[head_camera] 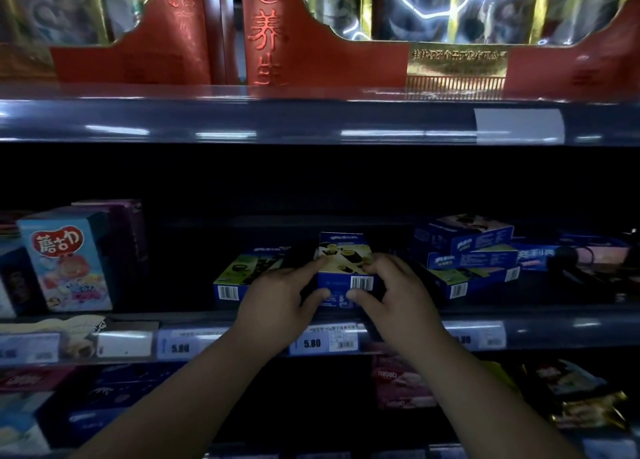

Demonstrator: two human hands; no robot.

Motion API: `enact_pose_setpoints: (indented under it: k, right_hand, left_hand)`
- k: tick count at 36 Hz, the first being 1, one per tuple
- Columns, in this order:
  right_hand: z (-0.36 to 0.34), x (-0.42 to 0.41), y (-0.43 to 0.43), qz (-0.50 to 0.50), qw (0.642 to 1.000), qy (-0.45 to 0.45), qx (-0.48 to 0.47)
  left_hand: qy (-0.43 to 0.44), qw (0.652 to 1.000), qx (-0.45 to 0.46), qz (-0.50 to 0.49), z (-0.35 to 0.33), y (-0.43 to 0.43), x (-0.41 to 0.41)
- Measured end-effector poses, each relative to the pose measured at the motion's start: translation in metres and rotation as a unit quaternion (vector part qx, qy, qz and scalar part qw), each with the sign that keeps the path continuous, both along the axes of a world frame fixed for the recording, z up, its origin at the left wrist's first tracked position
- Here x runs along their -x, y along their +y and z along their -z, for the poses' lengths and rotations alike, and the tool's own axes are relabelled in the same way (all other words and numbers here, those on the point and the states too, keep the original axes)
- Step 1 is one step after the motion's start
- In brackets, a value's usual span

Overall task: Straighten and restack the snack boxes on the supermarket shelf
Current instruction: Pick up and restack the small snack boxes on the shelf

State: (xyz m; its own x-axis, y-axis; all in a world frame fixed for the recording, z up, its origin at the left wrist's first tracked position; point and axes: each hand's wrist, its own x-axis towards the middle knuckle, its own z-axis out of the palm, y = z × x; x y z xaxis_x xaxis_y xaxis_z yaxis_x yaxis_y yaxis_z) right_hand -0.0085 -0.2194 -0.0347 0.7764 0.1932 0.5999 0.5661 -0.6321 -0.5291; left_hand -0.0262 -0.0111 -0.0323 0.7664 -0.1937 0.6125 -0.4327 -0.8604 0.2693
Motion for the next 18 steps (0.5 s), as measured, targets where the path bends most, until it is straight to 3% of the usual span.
enact_pose_setpoints:
  k: [4, 7, 11, 15, 18]
  right_hand:
    - [-0.004, 0.004, -0.001, -0.008, 1.000, -0.001, 0.008]
    - [-0.008, 0.007, 0.001, -0.016, 0.997, 0.035, 0.065]
    - [-0.015, 0.009, 0.017, -0.016, 0.991, 0.075, 0.112]
    - [-0.017, 0.009, 0.037, -0.004, 0.988, 0.056, 0.142]
    - [-0.015, 0.009, 0.045, 0.003, 0.990, 0.026, 0.138]
  left_hand:
    - [-0.014, 0.999, 0.029, 0.023, -0.005, 0.007, 0.004]
    - [-0.053, 0.997, -0.009, -0.050, -0.009, 0.025, 0.008]
    - [0.028, 0.979, -0.057, -0.193, -0.011, 0.047, 0.016]
    - [0.111, 0.974, -0.081, -0.181, -0.006, 0.058, 0.023]
    - [0.094, 0.979, -0.082, -0.163, -0.003, 0.061, 0.028]
